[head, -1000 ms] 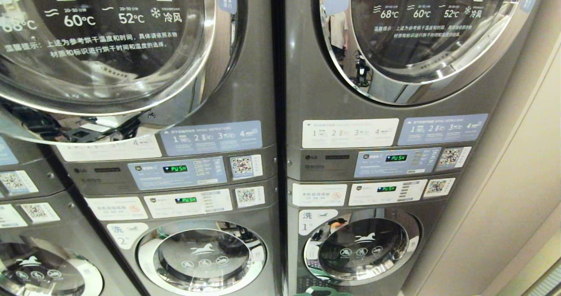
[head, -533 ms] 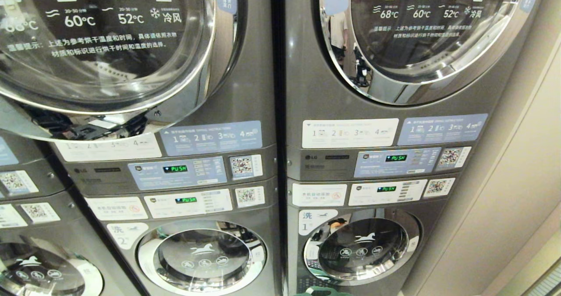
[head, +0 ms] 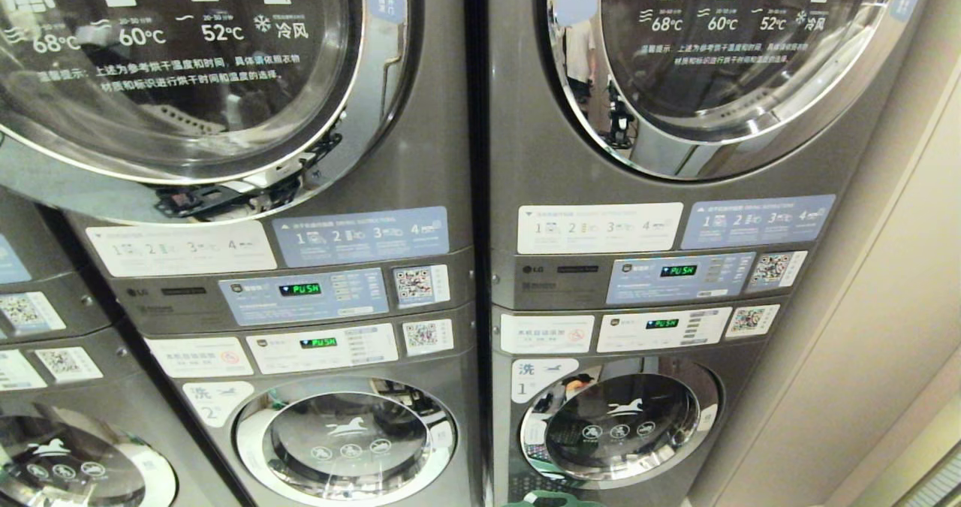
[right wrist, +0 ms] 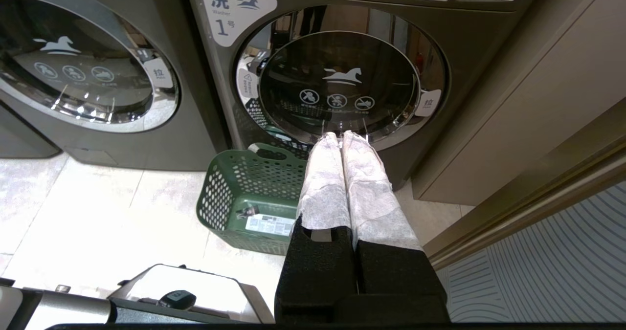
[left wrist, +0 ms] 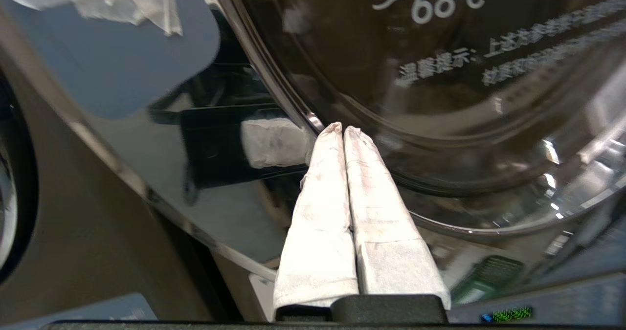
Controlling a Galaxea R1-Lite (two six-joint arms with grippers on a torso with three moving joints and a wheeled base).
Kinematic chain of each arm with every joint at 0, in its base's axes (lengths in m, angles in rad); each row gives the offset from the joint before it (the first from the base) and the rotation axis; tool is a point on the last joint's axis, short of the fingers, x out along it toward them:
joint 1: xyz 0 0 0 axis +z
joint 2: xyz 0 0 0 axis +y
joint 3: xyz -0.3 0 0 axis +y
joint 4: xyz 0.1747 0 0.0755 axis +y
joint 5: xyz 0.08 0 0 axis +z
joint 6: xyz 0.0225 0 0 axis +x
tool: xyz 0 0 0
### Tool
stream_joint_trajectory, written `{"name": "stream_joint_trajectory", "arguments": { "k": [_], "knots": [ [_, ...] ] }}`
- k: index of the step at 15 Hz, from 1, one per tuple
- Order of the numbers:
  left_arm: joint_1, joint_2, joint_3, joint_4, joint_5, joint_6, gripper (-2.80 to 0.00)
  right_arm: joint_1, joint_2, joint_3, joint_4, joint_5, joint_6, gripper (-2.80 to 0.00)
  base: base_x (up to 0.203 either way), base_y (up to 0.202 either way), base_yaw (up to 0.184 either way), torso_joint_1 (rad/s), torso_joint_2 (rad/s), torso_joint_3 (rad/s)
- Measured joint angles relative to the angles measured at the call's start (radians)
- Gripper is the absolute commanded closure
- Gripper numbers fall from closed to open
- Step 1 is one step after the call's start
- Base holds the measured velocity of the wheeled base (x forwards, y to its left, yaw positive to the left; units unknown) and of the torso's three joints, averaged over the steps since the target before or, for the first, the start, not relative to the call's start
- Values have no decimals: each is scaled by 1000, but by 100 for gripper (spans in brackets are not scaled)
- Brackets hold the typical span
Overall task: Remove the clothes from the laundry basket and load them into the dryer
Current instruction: Close the dryer
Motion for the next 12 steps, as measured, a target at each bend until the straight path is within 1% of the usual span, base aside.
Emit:
{"name": "stream_joint_trajectory", "arguments": {
  "k": [3,5,6,7,9,10,12],
  "knots": [
    [-26,107,-104,-35,67,-1,0,12,3,-1,1,0,0,0,0,0,0,0,0,0],
    [-44,167,-155,-37,102,-1,0,69,3,-2,1,0,0,0,0,0,0,0,0,0],
    [-50,195,-177,-38,108,-1,0,100,2,-2,1,-2,3,0,0,0,0,0,0,0],
    [-55,221,-198,-40,110,-1,0,113,1,-2,1,-7,10,0,0,0,0,0,0,0],
    [-68,285,-258,-50,115,0,0,125,1,2,-8,-26,24,0,0,0,0,0,0,0],
    [-76,320,-294,-57,127,2,0,128,1,6,-27,-28,27,0,0,0,0,0,0,0],
    [-99,398,-393,-76,181,11,0,130,1,20,-70,-28,27,0,0,0,0,0,0,0]
  ]
}}
